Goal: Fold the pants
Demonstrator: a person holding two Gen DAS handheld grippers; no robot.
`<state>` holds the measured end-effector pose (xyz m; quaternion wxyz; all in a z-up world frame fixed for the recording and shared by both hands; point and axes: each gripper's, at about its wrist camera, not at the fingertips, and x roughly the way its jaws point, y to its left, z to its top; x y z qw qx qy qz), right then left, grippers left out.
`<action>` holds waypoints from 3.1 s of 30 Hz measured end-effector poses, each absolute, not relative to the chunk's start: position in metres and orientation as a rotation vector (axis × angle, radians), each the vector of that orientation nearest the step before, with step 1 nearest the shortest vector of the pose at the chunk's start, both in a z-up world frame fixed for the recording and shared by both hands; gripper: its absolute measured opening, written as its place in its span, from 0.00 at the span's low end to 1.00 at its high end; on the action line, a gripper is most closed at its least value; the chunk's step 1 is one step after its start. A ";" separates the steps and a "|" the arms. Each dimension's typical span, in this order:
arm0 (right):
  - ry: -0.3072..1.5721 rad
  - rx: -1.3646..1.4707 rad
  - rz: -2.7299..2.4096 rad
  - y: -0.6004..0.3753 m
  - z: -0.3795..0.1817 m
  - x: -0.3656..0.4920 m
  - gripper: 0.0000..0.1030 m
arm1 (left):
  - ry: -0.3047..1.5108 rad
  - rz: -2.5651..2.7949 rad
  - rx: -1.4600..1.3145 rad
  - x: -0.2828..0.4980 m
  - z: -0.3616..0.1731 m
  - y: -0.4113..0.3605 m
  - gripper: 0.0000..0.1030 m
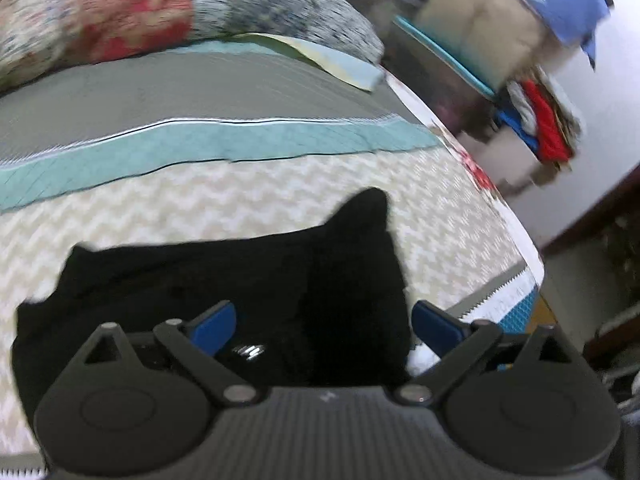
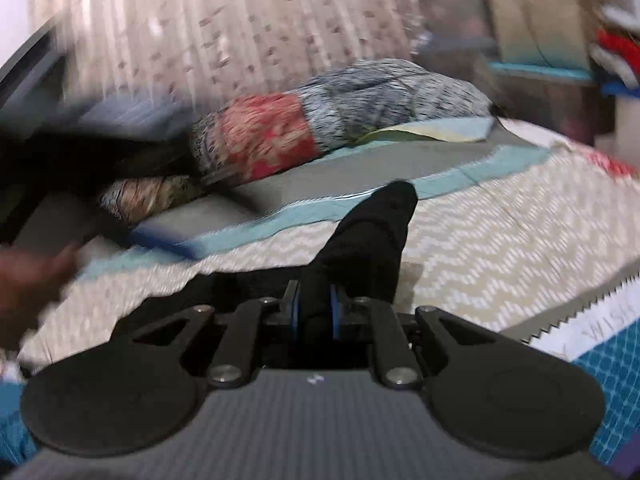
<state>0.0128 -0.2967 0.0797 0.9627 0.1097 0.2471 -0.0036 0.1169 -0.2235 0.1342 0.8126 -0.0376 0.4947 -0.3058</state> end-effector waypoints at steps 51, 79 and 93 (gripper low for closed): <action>0.541 0.456 -0.050 -0.355 0.040 -0.009 0.84 | 1.068 -0.631 0.091 0.104 0.096 -0.280 0.73; 0.474 0.525 -0.254 -0.379 0.041 -0.023 0.84 | 1.042 -0.642 -0.101 0.121 0.108 -0.259 0.70; 0.481 0.489 -0.206 -0.367 0.045 -0.006 0.53 | 0.969 -0.562 -0.179 0.063 0.088 -0.120 0.60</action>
